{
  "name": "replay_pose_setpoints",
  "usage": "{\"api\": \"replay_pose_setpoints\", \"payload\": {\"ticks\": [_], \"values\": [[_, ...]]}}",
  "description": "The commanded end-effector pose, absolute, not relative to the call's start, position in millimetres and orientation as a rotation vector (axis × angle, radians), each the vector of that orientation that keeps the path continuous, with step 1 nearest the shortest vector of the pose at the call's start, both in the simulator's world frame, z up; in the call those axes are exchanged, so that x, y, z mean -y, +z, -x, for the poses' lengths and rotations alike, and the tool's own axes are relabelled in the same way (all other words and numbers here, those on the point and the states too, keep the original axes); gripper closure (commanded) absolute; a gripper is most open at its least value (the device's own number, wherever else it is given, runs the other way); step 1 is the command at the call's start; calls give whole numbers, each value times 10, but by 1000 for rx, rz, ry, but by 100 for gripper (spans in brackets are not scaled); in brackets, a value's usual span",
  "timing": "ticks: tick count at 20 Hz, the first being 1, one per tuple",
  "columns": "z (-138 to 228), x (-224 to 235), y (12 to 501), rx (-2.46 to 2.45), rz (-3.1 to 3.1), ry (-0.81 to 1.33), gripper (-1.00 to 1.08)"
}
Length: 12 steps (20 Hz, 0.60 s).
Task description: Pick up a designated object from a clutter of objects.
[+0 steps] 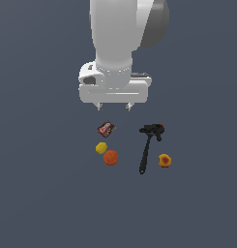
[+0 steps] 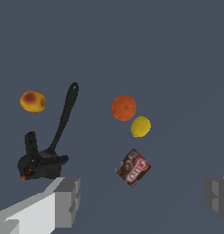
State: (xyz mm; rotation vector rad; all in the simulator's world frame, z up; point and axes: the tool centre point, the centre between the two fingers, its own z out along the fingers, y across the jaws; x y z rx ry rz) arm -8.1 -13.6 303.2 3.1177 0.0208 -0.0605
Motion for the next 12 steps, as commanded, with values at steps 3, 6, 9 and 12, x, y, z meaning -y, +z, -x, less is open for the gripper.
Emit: {"api": "replay_pose_setpoints", "payload": {"ticks": [3,6,9,12], "values": [[80,149,3019,-23,-3116,-63,-92],[77,216,2955,-31,-3107,-75,-92],[80,282,2903,-39,-3099,-87,-92],[83,290,2902,-40,-3098,-88,-92]]}}
